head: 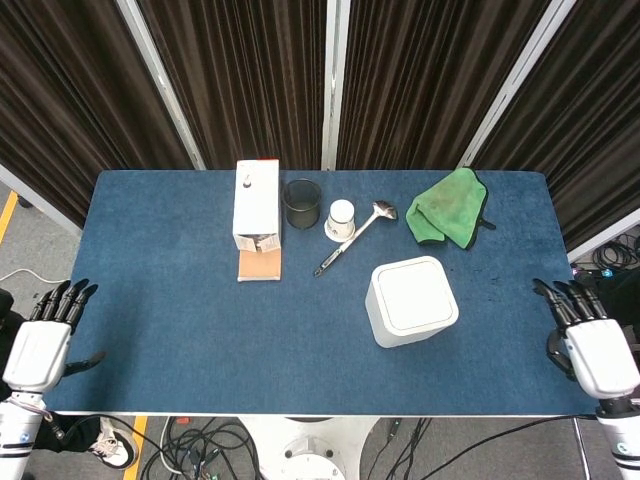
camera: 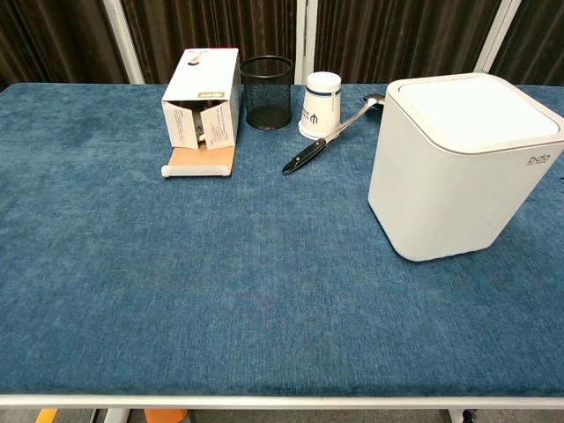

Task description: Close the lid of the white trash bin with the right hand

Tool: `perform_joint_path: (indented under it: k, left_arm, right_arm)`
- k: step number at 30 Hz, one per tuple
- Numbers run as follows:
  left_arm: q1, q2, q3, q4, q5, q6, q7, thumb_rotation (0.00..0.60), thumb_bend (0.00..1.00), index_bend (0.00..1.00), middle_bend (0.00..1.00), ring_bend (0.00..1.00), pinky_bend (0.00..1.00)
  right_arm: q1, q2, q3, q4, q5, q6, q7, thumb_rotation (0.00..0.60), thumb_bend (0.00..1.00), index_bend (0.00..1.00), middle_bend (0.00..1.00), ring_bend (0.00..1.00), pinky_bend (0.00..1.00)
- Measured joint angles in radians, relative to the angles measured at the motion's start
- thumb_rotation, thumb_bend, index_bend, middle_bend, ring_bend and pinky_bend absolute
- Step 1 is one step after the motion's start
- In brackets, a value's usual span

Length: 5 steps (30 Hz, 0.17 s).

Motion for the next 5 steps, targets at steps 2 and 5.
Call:
perform_joint_path:
  k: [2,5]
  left_arm:
    - [0.002,-0.001,-0.002,-0.001,-0.004,0.003,-0.001,0.6,0.0,0.1,0.07,0.01,0.12]
    - [0.003,-0.007,-0.003,0.007,-0.011,0.0,-0.002,0.6,0.0,0.1,0.07,0.01,0.12]
  right_arm:
    - [-0.027,-0.048,0.001,0.087,0.024,0.015,-0.005,0.6,0.32,0.0,0.04,0.0,0.0]
    - [-0.062,-0.133,0.01,0.192,0.067,0.03,-0.033,0.6,0.06,0.0,0.0,0.0,0.0]
